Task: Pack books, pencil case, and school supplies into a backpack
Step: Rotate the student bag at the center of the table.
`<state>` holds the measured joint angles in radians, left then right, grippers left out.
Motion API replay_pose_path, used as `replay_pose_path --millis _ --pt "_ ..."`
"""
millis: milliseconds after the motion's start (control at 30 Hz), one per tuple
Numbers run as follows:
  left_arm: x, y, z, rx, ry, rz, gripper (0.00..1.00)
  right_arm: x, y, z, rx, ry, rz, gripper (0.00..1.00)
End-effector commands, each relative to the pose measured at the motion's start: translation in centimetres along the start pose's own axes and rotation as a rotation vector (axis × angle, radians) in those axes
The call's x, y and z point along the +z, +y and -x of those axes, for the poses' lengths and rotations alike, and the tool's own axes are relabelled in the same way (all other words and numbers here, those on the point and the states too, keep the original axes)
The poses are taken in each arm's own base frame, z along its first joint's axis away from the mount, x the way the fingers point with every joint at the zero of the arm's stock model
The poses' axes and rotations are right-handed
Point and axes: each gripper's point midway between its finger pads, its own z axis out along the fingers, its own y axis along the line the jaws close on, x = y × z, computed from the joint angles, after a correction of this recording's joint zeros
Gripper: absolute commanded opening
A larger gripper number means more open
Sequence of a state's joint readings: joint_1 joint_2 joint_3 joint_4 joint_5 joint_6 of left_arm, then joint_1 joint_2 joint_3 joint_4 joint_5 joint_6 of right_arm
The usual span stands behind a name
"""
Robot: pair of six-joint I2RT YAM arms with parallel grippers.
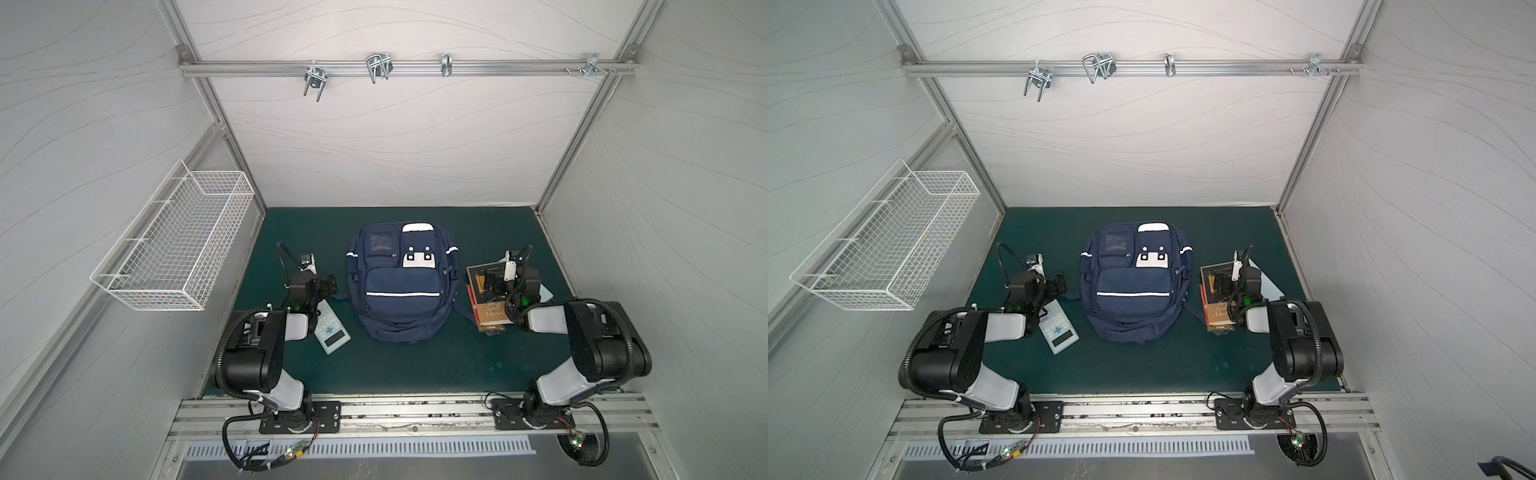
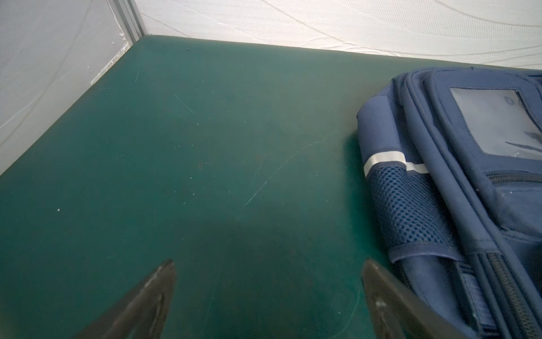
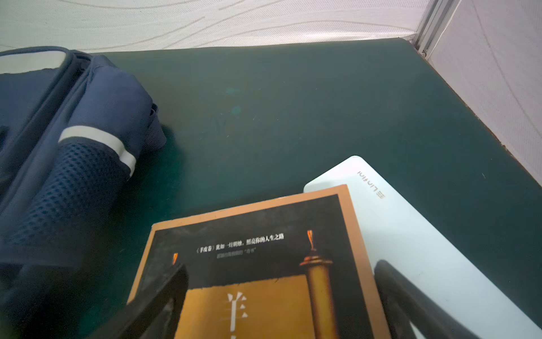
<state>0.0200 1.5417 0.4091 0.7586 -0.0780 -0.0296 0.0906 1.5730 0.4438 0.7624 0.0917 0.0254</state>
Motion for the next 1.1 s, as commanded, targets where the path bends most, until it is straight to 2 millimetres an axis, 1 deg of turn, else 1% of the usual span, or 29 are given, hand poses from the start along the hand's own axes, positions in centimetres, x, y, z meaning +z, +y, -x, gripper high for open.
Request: replay_pose_path --millis 0,767,800,833,867,900,933,967,1000,1033,1067 --pt "0.4 -0.1 2.1 -0.002 -0.048 -0.013 0.99 0.0 0.6 0.8 -0.024 -0.026 0.022 0.99" --pt "0.4 -0.1 2.0 -0.002 -0.045 -0.012 0.99 -0.1 0.5 0.8 -0.023 -0.029 0.026 0.99" --pt "0.3 -0.2 2.3 -0.001 -0.051 -0.012 0.99 -0.2 0.6 1.3 -0.028 -0.051 0.022 0.99" --pt "0.4 -0.1 3.3 0.005 -0.051 0.017 0.99 -0.5 0.6 2.3 -0.052 -0.054 -0.023 0.99" --pt "0.2 0.6 4.6 0.013 0.014 0.098 0.99 -1.1 0.6 3.3 -0.080 0.000 -0.089 0.99" --pt "-0.2 1.2 5.8 0.011 0.062 0.164 0.99 -1.9 0.8 4.8 -0.083 0.045 -0.137 0.99" --pt "-1.0 2.6 7.9 -0.068 0.045 0.272 0.99 -3.0 1.0 6.7 -0.039 0.094 -0.178 0.99" --pt "-2.1 3.6 9.8 -0.176 0.036 0.336 0.99 -4.1 1.7 8.0 0.018 0.145 -0.170 0.99" --pt "-3.3 3.5 11.4 -0.283 0.064 0.327 0.95 -5.1 2.4 9.0 0.079 0.192 -0.143 0.99" --pt "-4.5 3.1 11.4 -0.362 0.141 0.318 0.89 -5.6 2.6 9.1 0.179 0.216 -0.144 0.99" --pt "-5.4 2.1 11.7 -0.429 0.193 0.285 0.85 -5.9 2.2 8.1 0.279 0.254 -0.179 0.99"
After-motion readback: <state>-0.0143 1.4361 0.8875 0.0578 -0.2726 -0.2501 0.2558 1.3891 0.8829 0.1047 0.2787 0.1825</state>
